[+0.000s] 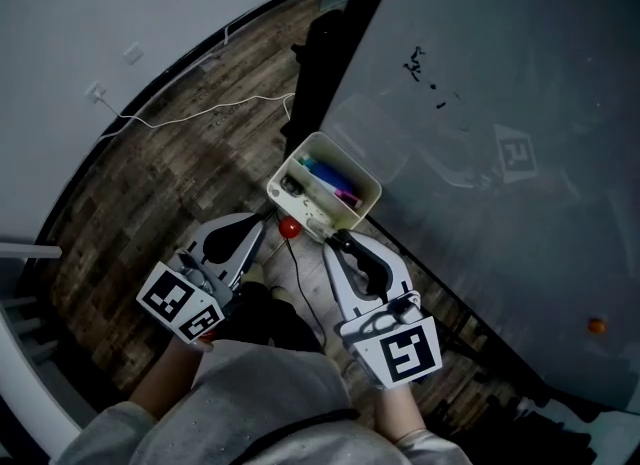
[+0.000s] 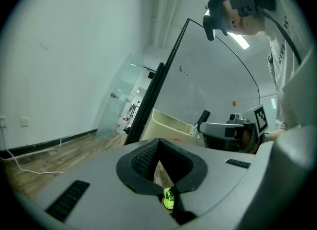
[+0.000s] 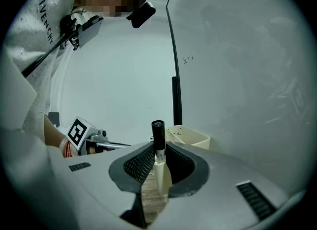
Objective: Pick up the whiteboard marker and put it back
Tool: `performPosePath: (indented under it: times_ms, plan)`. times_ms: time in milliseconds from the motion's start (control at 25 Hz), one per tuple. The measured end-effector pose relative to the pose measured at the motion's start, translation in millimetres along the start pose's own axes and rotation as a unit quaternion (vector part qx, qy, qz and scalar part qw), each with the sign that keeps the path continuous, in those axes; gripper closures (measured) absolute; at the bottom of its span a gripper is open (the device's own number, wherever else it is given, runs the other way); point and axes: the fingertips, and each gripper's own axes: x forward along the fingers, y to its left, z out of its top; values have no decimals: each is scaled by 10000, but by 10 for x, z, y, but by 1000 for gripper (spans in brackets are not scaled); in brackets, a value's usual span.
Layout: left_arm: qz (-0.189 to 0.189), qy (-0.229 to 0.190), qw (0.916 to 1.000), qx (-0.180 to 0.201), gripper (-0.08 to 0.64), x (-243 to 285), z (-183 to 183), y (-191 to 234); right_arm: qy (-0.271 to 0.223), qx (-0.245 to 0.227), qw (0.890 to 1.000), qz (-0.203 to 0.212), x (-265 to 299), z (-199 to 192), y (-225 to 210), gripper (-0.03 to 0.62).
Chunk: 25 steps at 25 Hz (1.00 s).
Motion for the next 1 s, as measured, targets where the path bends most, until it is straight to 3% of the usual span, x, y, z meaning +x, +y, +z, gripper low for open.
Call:
performPosePath:
  times_ms: [1000]
  plan:
    - [37,-38,10000,-13,549,-58,-38,-188,63,60,9999,98,-190,-91,41,512]
